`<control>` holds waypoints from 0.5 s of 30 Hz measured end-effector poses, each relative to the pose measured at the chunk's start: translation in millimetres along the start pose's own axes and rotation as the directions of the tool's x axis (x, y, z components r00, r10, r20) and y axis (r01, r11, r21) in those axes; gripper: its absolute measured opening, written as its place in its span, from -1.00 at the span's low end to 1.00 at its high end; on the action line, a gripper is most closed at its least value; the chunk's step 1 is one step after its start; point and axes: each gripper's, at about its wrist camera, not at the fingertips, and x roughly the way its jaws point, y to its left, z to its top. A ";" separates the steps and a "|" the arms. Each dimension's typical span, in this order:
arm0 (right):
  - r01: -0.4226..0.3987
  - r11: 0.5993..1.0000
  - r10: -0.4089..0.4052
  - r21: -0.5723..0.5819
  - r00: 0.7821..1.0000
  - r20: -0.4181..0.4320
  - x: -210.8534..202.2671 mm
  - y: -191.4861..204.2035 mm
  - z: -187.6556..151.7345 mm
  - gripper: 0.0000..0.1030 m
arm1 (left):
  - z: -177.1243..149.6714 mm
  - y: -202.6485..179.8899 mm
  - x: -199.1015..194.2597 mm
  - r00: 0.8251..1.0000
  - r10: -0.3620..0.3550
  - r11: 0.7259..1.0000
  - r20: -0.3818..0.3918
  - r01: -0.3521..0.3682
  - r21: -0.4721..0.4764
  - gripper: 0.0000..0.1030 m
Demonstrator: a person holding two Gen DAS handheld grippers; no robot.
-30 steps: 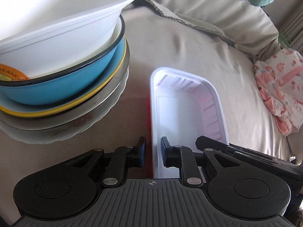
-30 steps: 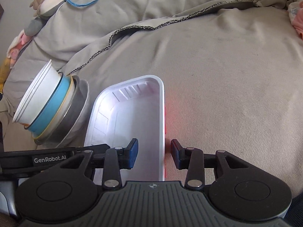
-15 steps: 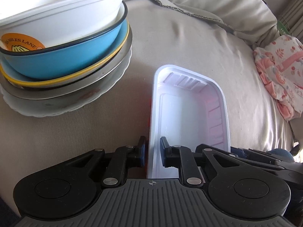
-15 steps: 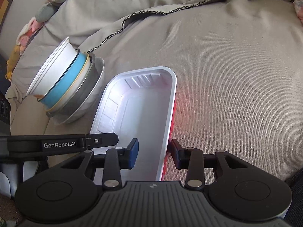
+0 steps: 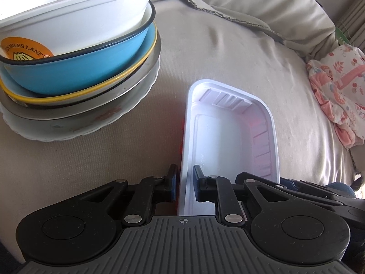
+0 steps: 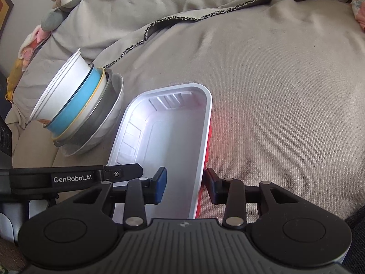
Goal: Organize plates and bowls
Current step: 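Lift the white tray and carry it over the bowl stack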
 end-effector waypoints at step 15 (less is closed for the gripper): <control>0.005 0.995 -0.007 -0.096 1.000 -0.022 -52.7 45.7 -17.5 -0.26 | -45.7 3.0 -90.7 0.999 -0.048 0.997 0.015 0.047 0.057 -0.62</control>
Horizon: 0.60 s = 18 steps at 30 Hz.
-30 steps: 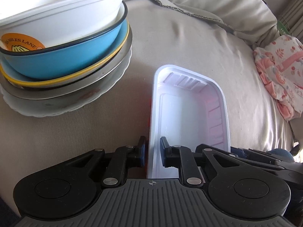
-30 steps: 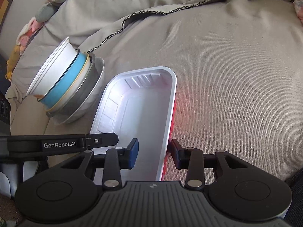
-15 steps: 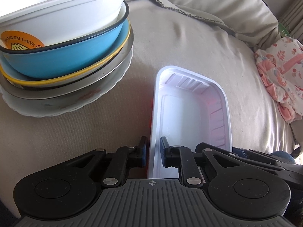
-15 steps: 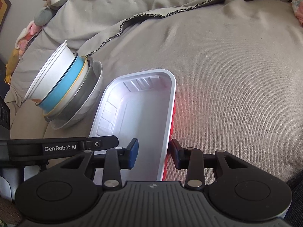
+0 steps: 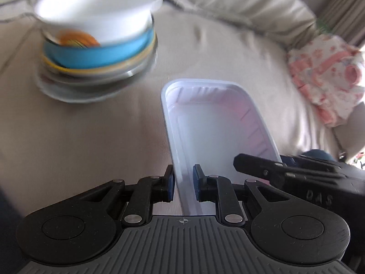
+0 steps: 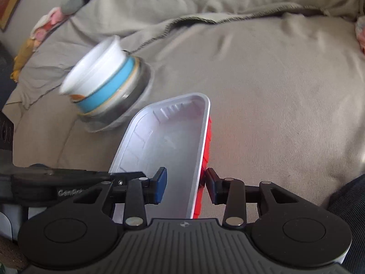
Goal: Organize plates and bowls
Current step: 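Lift the white tray and carry it over the bowl stack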
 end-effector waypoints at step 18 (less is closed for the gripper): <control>-0.053 0.934 0.146 -0.354 0.959 0.243 -42.3 162.5 113.0 -0.26 | 84.3 98.1 -134.5 0.891 -0.060 0.981 0.451 0.135 -0.137 -0.57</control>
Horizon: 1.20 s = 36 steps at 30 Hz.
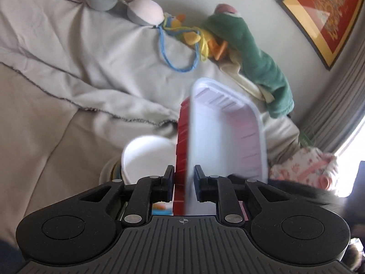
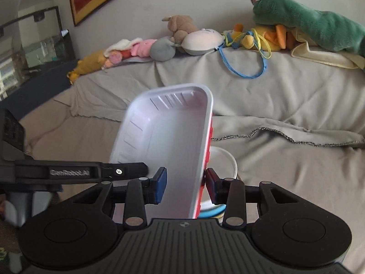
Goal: Organize plates and bowls
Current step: 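Lift the white tray and carry it over the bowl stack, then lower the white tray onto the white cup in the stack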
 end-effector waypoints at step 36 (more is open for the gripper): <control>0.052 0.979 -0.027 0.197 0.991 -0.128 103.2 -71.9 -9.9 -0.25 | -1.4 48.7 84.6 0.993 0.000 0.995 -0.119 -0.012 -0.095 -0.58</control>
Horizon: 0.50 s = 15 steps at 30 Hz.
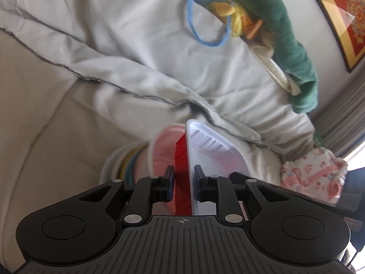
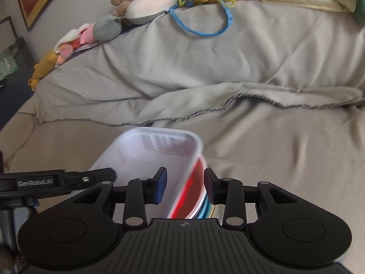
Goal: Organize plates and bowls
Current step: 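Lower the white tray onto the white cup in the stack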
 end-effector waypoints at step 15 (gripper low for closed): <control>0.106 0.992 -0.101 -0.067 0.992 0.077 12.3 11.0 18.2 -0.24 | 13.7 19.3 4.2 0.998 0.000 0.996 0.062 0.005 -0.084 -0.58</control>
